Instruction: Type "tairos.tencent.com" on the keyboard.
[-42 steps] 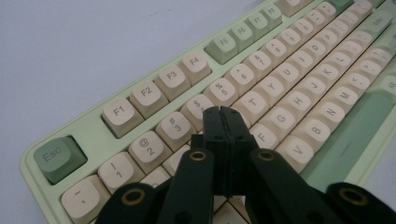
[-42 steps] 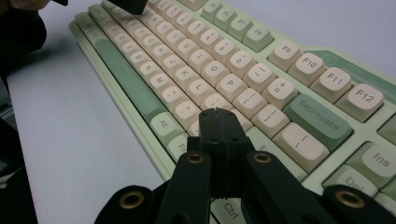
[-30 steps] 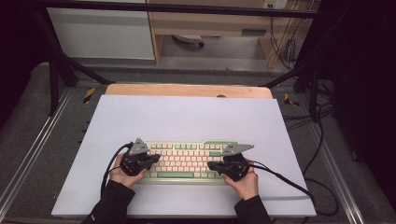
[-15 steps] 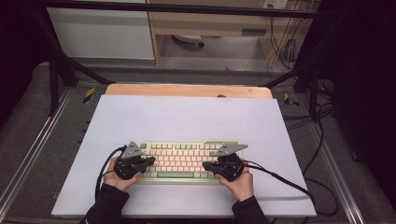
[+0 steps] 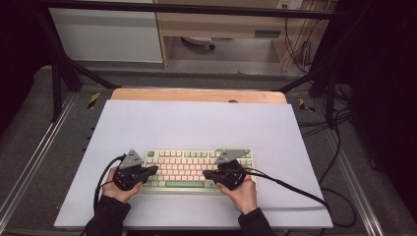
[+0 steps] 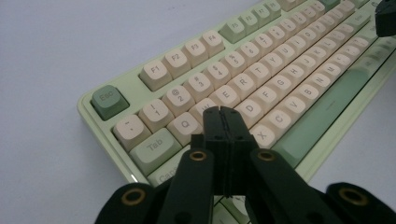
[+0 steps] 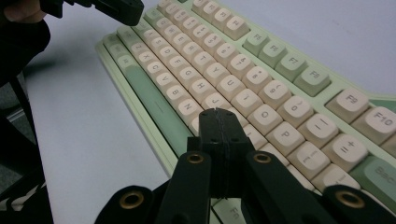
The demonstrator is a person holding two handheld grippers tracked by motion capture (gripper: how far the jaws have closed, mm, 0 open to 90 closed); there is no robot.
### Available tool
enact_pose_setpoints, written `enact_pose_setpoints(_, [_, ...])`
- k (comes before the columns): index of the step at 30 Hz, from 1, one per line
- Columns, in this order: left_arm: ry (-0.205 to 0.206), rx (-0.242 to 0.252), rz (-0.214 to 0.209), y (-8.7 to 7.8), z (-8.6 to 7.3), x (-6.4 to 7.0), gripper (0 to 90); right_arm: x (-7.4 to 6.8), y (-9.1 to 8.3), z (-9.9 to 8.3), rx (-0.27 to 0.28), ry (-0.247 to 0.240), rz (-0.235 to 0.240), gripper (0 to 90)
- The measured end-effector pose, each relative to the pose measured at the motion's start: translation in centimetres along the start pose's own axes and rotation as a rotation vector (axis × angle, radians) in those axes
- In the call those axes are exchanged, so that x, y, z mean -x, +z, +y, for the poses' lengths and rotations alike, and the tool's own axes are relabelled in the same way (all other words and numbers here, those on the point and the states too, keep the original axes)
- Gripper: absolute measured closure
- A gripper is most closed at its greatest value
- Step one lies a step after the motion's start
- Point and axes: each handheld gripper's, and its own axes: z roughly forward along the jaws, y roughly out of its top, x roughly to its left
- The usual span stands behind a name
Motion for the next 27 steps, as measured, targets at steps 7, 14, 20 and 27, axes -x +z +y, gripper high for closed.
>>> enact_pose_setpoints(7, [-0.011,0.003,0.0,-0.2,-0.2,-0.3,89.7,-0.5,1.1,0.6,0.004,-0.003,0.013,90.0])
enact_pose_setpoints(14, [-0.015,0.005,0.001,-0.3,-0.3,-0.4,89.7,-0.8,1.9,0.9,-0.003,-0.005,0.012,90.0])
enact_pose_setpoints(20, [-0.016,0.004,0.001,-0.3,-0.3,-0.5,89.7,-1.1,2.7,1.3,-0.01,-0.011,0.016,90.0])
enact_pose_setpoints(27, [-0.013,0.0,-0.001,-0.2,-0.3,-0.4,89.7,-1.3,3.9,1.4,-0.028,-0.017,0.02,90.0])
